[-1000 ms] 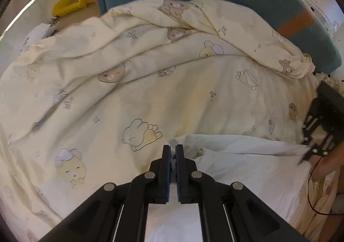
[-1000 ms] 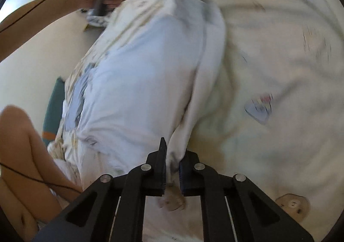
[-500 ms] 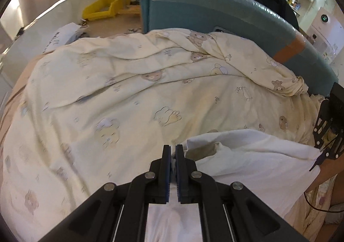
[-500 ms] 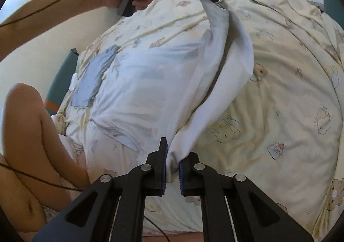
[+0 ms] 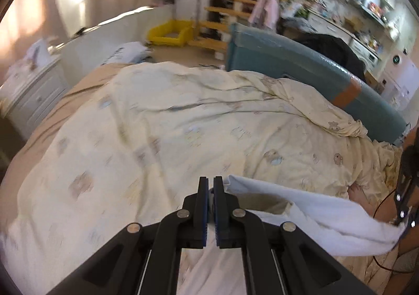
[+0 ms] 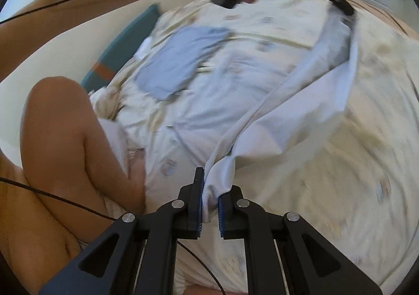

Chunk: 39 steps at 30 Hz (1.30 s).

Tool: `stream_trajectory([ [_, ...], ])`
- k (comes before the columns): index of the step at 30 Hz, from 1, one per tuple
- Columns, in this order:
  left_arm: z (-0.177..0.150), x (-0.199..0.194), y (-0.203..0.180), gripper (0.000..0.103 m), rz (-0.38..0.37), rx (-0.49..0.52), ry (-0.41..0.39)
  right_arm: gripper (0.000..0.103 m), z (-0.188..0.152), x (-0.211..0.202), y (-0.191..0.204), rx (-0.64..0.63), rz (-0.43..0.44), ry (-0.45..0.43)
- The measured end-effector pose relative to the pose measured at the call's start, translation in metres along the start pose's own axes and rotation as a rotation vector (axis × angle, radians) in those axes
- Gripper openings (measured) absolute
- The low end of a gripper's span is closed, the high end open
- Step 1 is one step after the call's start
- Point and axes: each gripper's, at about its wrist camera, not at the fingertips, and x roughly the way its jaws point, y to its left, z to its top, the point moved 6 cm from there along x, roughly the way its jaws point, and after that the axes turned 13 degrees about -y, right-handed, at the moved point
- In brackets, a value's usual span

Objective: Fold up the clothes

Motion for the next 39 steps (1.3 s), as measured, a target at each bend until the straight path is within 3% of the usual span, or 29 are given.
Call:
stream_trajectory([
  [5,-0.061,-0.071,0.045,0.003,0.097,-0.083,-0.023,0.009,0.041,0.077,0.046,-0.100,0.075,0.079],
  [8,-0.110,-0.103,0.077,0.003,0.158,-0.161,-0.013,0.009,0.058,0.138,0.066,-0.080,0.110,0.088],
  [11,-0.172,-0.120,0.110,0.003,0.229,-0.265,0.010,0.009,0.059,0.210,0.080,-0.088,0.085,0.098],
  [15,-0.244,-0.125,0.128,0.003,0.289,-0.327,0.063,0.009,0.044,0.285,0.090,-0.039,0.070,0.141],
  [17,-0.269,-0.127,0.138,0.004,0.369,-0.349,0.076,0.009,0.036,0.315,0.090,-0.005,0.058,0.158],
  [18,-0.282,-0.129,0.143,0.005,0.410,-0.360,0.083,0.014,0.031,0.326,0.086,0.021,0.041,0.179],
  [20,-0.299,-0.131,0.154,0.028,0.461,-0.422,0.093,0.016,0.021,0.346,0.076,0.090,0.007,0.225],
  [22,-0.302,-0.142,0.158,0.033,0.476,-0.472,0.032,0.032,0.015,0.356,0.081,0.130,0.025,0.239],
  [24,-0.301,-0.156,0.159,0.033,0.516,-0.501,-0.027,0.051,0.017,0.356,0.100,0.146,0.131,0.221],
  [25,-0.295,-0.163,0.156,0.033,0.511,-0.536,-0.080,0.055,0.021,0.354,0.118,0.151,0.238,0.205],
  [26,-0.290,-0.172,0.152,0.033,0.505,-0.572,-0.134,0.071,0.024,0.351,0.130,0.137,0.285,0.195],
  [27,-0.284,-0.177,0.143,0.034,0.484,-0.585,-0.171,0.079,0.026,0.349,0.141,0.123,0.329,0.186],
  [29,-0.276,-0.183,0.123,0.036,0.432,-0.610,-0.226,0.078,0.031,0.340,0.156,0.090,0.385,0.152],
  [32,-0.281,-0.183,0.087,0.036,0.346,-0.677,-0.219,0.078,0.041,0.315,0.131,0.054,0.320,0.028],
  [34,-0.296,-0.186,0.064,0.036,0.364,-0.714,-0.189,0.078,0.050,0.289,0.090,0.040,0.219,-0.059],
  [39,-0.365,-0.189,-0.015,0.050,0.319,-0.955,-0.062,0.078,0.056,0.231,-0.012,0.081,0.009,-0.129],
])
